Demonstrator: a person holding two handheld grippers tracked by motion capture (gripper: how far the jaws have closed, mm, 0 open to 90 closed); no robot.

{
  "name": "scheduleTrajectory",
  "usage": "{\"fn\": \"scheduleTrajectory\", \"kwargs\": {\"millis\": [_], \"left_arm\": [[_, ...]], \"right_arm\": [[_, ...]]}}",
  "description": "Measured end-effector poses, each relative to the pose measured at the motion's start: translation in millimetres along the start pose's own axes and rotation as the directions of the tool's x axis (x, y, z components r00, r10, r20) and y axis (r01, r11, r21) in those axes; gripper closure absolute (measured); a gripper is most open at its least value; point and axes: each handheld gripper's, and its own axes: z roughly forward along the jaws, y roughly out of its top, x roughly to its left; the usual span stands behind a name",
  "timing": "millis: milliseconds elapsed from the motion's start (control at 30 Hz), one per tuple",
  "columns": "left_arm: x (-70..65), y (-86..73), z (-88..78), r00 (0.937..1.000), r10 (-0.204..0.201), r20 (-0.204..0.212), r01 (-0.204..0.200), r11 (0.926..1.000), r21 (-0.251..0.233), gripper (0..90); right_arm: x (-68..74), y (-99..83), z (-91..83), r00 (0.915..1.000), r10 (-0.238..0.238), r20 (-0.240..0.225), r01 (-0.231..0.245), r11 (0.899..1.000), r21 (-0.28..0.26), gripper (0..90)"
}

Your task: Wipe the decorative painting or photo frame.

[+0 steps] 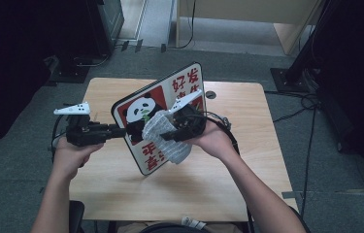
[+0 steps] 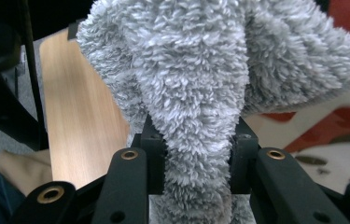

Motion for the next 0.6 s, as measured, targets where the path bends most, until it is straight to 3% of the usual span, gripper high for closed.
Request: {"fn": "scheduleTrajectory", "kwargs": {"millis": [333,600], "left_arm": [[1.0,-2.9,-10.6,1.0,-0.002,0.005,0.002,1.0,0.003,71.0],[6.8,-6.7,-24.0,0.9999,-0.015,0.001,0.015,0.9996,-0.024,73.2]], "right_arm": [[7.3,35.2,-19.3,0.9999,-0.016,0.001,0.016,0.999,-0.036,67.1],[13.7,61.5,-28.4,0.9993,-0.038,0.001,0.038,0.998,-0.052,66.9]]}}
